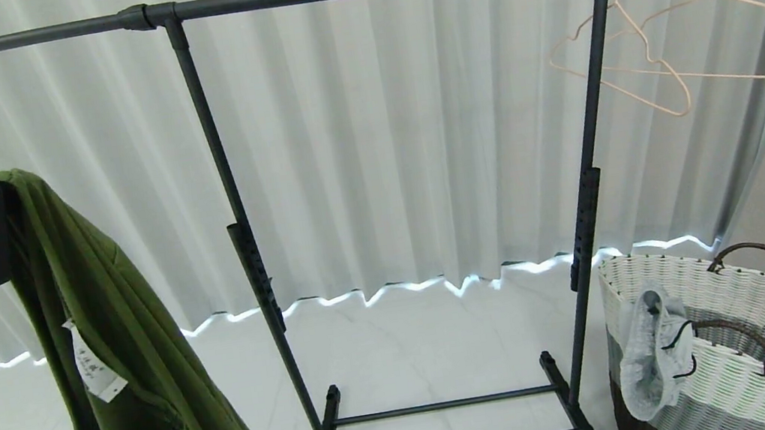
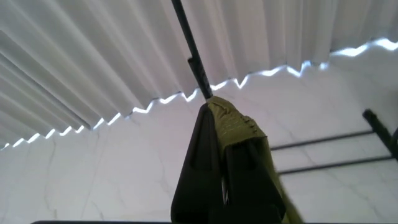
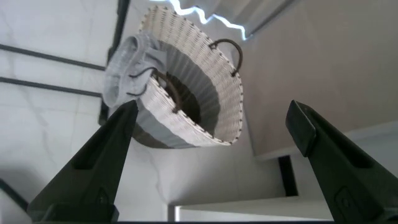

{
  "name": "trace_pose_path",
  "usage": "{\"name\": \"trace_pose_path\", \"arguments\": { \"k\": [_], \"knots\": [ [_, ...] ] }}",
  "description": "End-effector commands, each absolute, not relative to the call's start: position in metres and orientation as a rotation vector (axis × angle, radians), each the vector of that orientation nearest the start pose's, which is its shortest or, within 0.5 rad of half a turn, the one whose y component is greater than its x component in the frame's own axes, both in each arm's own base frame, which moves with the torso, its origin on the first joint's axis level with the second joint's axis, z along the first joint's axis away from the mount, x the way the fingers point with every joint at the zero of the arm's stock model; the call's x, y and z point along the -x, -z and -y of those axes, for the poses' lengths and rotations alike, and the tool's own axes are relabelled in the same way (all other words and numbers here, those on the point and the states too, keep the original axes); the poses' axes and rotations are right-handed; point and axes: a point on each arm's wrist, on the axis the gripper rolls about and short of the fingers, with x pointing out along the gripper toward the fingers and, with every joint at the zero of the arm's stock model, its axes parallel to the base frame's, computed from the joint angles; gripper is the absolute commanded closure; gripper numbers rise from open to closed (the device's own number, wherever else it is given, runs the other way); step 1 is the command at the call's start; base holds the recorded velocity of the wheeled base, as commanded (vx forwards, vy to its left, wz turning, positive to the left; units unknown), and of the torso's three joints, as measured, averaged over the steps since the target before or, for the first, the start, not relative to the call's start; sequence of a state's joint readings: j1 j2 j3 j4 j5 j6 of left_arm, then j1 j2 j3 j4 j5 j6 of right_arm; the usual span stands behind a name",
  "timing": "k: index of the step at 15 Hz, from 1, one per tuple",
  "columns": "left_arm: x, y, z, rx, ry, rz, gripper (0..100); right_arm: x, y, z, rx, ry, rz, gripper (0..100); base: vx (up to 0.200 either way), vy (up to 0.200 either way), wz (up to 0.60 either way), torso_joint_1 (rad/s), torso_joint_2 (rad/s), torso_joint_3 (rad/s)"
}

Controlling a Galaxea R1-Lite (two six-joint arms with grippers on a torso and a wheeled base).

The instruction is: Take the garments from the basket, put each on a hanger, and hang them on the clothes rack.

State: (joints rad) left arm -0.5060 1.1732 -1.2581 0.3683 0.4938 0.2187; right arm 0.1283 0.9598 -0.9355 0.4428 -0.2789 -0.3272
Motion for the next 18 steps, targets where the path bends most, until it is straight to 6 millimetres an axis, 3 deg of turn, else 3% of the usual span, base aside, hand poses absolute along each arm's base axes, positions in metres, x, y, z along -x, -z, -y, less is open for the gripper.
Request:
{"name": "trace_pose_path", "arguments": {
  "k": [1,5,18],
  "knots": [
    [-0.135,-0.333,0.062,-0.358,0.030,-0.234,100,-0.094,-0.272,-0.006,0.403,0.072,-0.472,0,0.000,0.000,0.00,0.036,-0.23,-0.178],
    [-0.135,-0.327,0.058,-0.430,0.019,-0.228,100,-0.094,-0.272,-0.006,0.383,0.074,-0.469,0,0.000,0.000,0.00,0.087,-0.38,-0.295],
    [-0.128,-0.322,0.054,-0.432,0.019,-0.230,100,-0.095,-0.272,-0.007,0.363,0.031,-0.451,0,0.000,0.000,0.00,0.168,-0.48,-0.305]
  ]
}}
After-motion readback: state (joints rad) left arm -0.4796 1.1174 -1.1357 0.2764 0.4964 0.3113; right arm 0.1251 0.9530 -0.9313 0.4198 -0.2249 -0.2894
